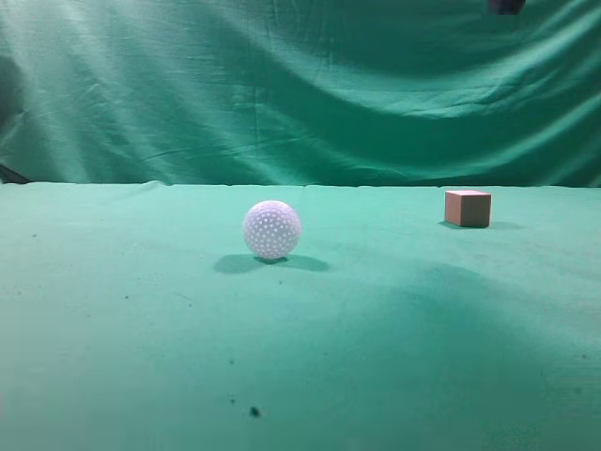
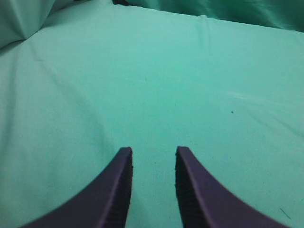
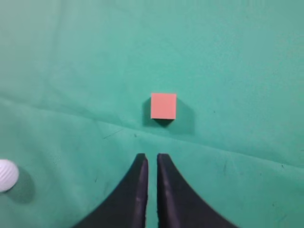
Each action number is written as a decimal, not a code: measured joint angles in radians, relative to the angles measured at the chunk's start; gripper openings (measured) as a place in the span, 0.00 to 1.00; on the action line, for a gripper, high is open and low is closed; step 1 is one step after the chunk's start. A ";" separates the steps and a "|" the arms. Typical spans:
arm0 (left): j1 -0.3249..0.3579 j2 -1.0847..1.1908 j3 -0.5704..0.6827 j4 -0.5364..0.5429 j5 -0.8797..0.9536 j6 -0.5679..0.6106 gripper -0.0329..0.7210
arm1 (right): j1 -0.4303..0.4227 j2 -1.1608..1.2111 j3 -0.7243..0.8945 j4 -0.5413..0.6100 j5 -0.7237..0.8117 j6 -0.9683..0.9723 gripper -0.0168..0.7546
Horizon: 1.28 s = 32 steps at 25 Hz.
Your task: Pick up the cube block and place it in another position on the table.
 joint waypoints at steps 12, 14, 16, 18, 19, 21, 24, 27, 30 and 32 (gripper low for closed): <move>0.000 0.000 0.000 0.000 0.000 0.000 0.39 | 0.000 -0.576 0.560 0.043 -0.154 0.034 0.02; 0.000 0.000 0.000 0.000 0.000 0.000 0.39 | 0.000 -0.657 0.632 0.056 -0.174 0.034 0.02; 0.000 0.000 0.000 0.000 0.000 0.000 0.39 | 0.000 -0.726 0.672 0.079 -0.178 0.034 0.02; 0.000 0.000 0.000 0.000 0.000 0.000 0.39 | 0.000 -0.786 0.684 0.110 -0.161 0.034 0.02; 0.000 0.000 0.000 0.000 0.000 0.000 0.39 | 0.000 -0.814 0.684 0.128 -0.146 0.034 0.02; 0.000 0.000 0.000 0.000 0.000 0.000 0.39 | 0.000 -0.860 0.684 0.150 -0.109 0.034 0.02; 0.000 0.000 0.000 0.000 0.000 0.000 0.39 | 0.000 -0.896 0.684 0.142 -0.059 0.034 0.02; 0.000 0.000 0.000 0.000 0.000 0.000 0.39 | 0.000 -0.905 0.688 0.081 -0.060 0.005 0.02; 0.000 0.000 0.000 0.000 0.000 0.000 0.39 | 0.000 -0.907 0.736 -0.003 -0.158 -0.048 0.02; 0.000 0.000 0.000 0.000 0.000 0.000 0.39 | -0.004 -0.930 0.804 -0.044 -0.270 -0.061 0.02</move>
